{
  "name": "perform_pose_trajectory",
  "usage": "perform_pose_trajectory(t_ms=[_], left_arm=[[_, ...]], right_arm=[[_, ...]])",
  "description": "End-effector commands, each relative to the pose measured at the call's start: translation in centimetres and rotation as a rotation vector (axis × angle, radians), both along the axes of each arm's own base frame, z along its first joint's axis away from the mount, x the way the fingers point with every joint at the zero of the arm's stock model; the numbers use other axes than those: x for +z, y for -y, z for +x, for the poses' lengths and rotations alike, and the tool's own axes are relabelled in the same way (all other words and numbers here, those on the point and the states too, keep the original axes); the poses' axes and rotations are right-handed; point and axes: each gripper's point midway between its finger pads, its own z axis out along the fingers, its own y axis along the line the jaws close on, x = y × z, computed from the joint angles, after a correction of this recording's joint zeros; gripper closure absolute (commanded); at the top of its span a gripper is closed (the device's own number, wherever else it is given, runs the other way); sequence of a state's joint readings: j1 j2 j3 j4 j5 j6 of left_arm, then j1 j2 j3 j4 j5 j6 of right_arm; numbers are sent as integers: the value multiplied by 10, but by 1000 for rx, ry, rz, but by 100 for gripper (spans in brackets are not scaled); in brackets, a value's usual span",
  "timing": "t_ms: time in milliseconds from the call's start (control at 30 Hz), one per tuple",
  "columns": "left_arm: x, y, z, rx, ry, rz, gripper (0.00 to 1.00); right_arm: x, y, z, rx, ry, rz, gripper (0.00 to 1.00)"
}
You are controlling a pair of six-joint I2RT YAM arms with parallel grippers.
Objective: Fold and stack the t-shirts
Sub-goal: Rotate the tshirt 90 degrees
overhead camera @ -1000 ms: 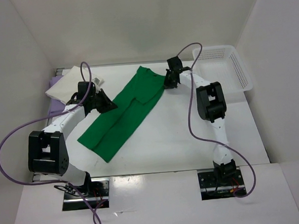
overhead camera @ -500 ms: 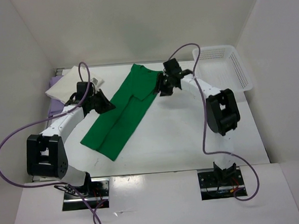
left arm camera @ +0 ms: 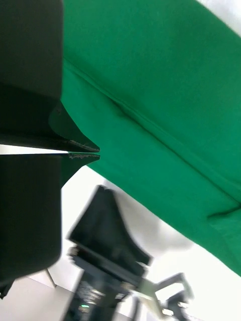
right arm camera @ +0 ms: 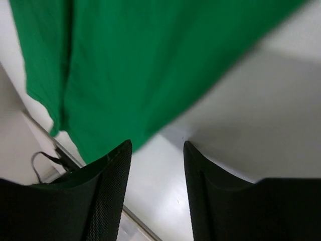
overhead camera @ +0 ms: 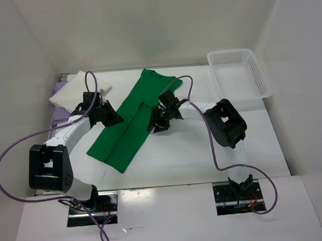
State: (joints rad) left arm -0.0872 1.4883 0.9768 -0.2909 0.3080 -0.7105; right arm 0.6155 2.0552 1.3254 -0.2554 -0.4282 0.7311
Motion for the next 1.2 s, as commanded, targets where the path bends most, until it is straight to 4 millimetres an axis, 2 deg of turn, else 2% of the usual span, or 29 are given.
perform_pose_trajectory(t_ms=[0,33,100,133,167,200,233,267,300,333,367,400,500,533,600,633,667,700,800,833,900,933,967,1000,1033,1067,1167], left_arm=[[7,9,1,-34,30,-14,92],[7,9,1,-33,30,-14,92],[7,12,0,-43,30,-14,91],[7,12,0,-43,30,-14,91],[7,12,0,-43,30,-14,91],[7,12,0,-43,30,-14,90],[7,12,0,-43,30,-14,90],[7,12,0,-43,30,-14,88],[7,15,-1,-52,30,-14,88],[4,15,-1,-52,21,-14,85],[-1,18,-3,-63,5,-25,83],[0,29,-5,-96,3,-35,82],[-10,38,-9,-123,-28,-32,77],[-10,43,-11,-135,-28,-32,76],[-15,43,-16,-148,-45,-32,69],[-21,41,-24,-154,-73,-23,66],[-22,41,-26,-154,-82,-22,64],[-31,39,-34,-164,-107,-11,58],[-40,35,-51,-179,-148,4,53],[-53,33,-68,-183,-211,2,51],[-57,33,-84,-201,-238,10,50],[-66,36,-102,-231,-287,23,50],[-67,37,-109,-240,-299,26,49],[-68,39,-117,-254,-311,20,49],[-71,46,-129,-287,-338,19,49],[-69,52,-133,-305,-345,7,47],[-73,71,-161,-372,-403,-14,46]], right_arm=[[-3,-11,33,-34,55,54,50],[-5,-9,39,-43,54,53,57],[-23,-8,40,-59,36,36,64],[-25,-5,46,-70,35,34,78],[-23,-6,46,-70,32,33,85],[-30,2,49,-75,30,8,92],[-27,11,55,-86,47,-6,100],[-30,22,51,-83,28,-31,100],[-19,31,56,-89,53,-39,100],[-24,48,52,-78,59,-76,100],[-22,69,60,-103,65,-88,100],[-15,84,57,-106,62,-104,100],[-26,138,44,-108,21,-196,100],[-21,146,43,-107,28,-202,99],[-25,165,35,-116,10,-220,84],[-21,166,30,-117,14,-219,67],[-15,166,31,-119,29,-213,60],[-7,167,29,-121,45,-207,55],[2,167,15,-147,17,-165,45],[12,167,12,-158,35,-154,44],[9,170,-8,-180,-11,-147,44],[18,171,-12,-196,8,-132,44],[9,174,-30,-225,-48,-137,44],[9,174,-39,-237,-71,-123,44],[18,174,-43,-259,-50,-102,44],[11,175,-61,-265,-88,-109,44],[11,179,-83,-330,-113,-126,44]])
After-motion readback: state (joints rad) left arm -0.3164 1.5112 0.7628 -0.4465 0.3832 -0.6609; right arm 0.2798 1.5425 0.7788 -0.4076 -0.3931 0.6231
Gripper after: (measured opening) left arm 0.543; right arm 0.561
